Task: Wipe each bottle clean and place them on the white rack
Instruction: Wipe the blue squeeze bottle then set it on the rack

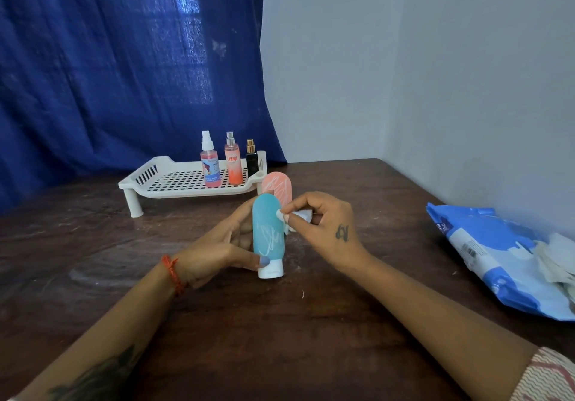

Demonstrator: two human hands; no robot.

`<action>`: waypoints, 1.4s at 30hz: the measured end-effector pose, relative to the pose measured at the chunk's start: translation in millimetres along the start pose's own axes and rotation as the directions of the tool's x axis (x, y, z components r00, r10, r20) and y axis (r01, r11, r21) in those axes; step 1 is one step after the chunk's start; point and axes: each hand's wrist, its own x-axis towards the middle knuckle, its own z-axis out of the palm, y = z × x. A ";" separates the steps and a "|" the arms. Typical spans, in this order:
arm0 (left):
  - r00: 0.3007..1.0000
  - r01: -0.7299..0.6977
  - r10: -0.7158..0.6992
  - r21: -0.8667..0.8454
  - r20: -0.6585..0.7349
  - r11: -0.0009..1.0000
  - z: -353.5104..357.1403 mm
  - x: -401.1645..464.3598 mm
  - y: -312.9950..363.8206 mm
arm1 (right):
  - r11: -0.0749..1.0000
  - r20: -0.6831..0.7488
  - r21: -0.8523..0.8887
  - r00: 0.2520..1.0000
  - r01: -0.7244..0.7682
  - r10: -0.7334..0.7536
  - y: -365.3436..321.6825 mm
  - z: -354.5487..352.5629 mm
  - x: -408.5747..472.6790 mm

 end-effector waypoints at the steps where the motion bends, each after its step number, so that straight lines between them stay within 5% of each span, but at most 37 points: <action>1: 1.000 -0.001 0.001 0.001 0.004 1.000 -0.1 0.2 0.0 | 1.000 0.001 0.031 1.000 -0.003 0.003 -1.2 -0.1 0.4; 12: 1.000 0.009 -0.009 -0.006 0.005 1.000 -1.1 1.0 -0.6 | 0.981 0.267 0.034 0.948 -0.189 0.174 -6.8 -6.7 2.5; 18: 1.000 0.002 -0.002 -0.003 -0.012 1.000 -1.3 -0.1 0.7 | 0.977 0.151 0.071 0.970 -0.203 0.191 -7.7 -5.1 2.1; 27: 0.999 0.041 -0.041 0.000 -0.033 0.999 -2.3 1.9 0.4 | 0.984 0.342 0.042 0.928 -0.173 0.149 -7.5 -7.3 0.5; 36: 0.999 0.029 -0.029 -0.009 -0.033 1.000 -4.8 2.5 -1.4 | 0.987 0.162 -0.013 0.974 -0.158 0.158 -6.0 -4.5 1.7; 42: 0.999 0.030 -0.030 -0.001 -0.026 1.000 -6.5 4.0 -2.5 | 0.994 0.270 0.051 0.959 -0.098 0.080 -8.6 -7.9 -0.8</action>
